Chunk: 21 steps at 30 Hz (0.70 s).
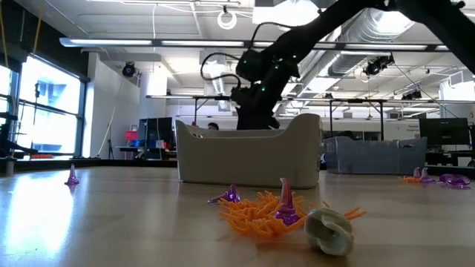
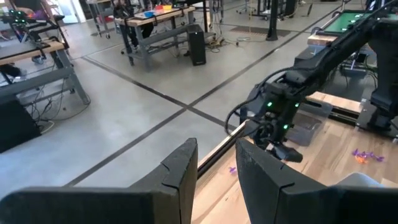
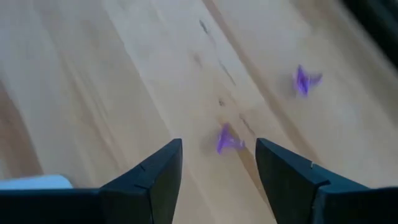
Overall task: Sort Halloween decoration
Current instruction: Put the violet witch hat toy into the black bin
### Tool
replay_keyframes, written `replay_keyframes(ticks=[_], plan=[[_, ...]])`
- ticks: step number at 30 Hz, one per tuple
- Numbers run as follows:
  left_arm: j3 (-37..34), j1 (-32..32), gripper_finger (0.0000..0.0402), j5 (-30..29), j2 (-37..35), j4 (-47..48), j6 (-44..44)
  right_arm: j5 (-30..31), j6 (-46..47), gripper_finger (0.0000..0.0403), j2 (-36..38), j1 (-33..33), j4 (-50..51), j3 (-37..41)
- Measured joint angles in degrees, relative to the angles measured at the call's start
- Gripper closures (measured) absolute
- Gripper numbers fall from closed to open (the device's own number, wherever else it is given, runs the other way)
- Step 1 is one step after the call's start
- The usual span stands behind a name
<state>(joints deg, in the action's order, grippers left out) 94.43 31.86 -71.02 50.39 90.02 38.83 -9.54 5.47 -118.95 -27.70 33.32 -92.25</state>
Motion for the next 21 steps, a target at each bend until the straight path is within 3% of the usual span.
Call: replay_keyframes(ticks=[6,12,21], plan=[[0.0,0.0,0.0305,-0.1,0.0,0.0,-0.1,0.1,1.5,0.0203,-7.5,0.0,10.3,-8.7],[0.0,0.0,0.0305,0.2,0.0,0.0,-0.1,0.6,0.5,0.0203,-14.0,0.1,13.9,-16.7],[0.0,0.0,0.0305,0.5,0.0,0.0,-0.1,4.5,-1.0,0.0203,-17.3,0.0,22.2,-22.4]])
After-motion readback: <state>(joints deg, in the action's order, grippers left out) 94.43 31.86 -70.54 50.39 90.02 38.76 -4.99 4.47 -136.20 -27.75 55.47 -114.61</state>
